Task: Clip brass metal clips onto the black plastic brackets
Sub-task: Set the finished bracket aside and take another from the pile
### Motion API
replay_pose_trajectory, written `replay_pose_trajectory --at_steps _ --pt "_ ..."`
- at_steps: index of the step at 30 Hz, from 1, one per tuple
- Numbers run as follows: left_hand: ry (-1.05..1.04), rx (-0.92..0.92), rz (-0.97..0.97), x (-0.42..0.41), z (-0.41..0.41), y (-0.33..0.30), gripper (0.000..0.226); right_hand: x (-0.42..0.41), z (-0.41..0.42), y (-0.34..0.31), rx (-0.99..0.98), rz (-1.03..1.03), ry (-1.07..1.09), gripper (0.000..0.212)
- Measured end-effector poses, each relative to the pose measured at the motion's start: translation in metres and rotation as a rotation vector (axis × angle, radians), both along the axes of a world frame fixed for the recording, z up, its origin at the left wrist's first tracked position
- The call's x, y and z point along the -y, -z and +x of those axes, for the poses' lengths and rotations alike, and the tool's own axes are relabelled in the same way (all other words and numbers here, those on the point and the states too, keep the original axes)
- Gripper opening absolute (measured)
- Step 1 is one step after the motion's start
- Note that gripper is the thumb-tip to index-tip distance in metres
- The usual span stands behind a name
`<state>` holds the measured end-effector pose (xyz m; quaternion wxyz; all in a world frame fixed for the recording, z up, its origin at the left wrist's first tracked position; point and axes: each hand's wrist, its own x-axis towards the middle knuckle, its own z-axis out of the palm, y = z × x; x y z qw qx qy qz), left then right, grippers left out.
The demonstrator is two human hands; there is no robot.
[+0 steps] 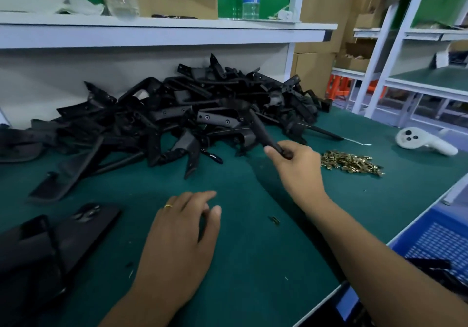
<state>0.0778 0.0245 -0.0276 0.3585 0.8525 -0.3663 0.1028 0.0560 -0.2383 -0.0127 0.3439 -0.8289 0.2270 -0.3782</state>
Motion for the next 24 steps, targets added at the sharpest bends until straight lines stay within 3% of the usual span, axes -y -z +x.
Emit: replay_pose_trajectory --at_steps 5,9,11,13,15,18,22,24 --pt "0.036 -0.162 -0.225 0.001 -0.001 0.004 0.080 -0.099 -0.057 -0.013 0.110 0.005 -0.180 0.021" --pt "0.016 -0.180 -0.379 -0.001 -0.007 -0.001 0.041 -0.153 -0.078 0.010 -0.042 -0.050 -0.341 0.011" --pt "-0.044 -0.139 -0.369 -0.001 -0.007 -0.002 0.024 -0.159 -0.083 0.017 -0.128 -0.034 -0.450 0.019" --pt "-0.042 -0.134 -0.280 -0.002 -0.002 -0.001 0.022 -0.147 -0.089 0.019 -0.163 -0.057 -0.487 0.026" --pt "0.002 -0.136 0.012 -0.001 0.002 0.002 0.058 -0.118 -0.098 0.017 -0.122 -0.070 -0.338 0.021" --pt "-0.001 0.133 0.409 0.004 -0.005 0.004 0.066 -0.076 -0.108 0.013 -0.150 -0.063 -0.043 0.012" --pt "-0.012 0.124 0.464 0.008 -0.006 0.004 0.065 -0.072 -0.105 0.024 -0.240 -0.064 -0.012 0.023" --pt "-0.007 0.108 0.420 0.006 -0.003 0.006 0.062 -0.075 -0.099 0.026 -0.257 -0.144 -0.019 0.015"
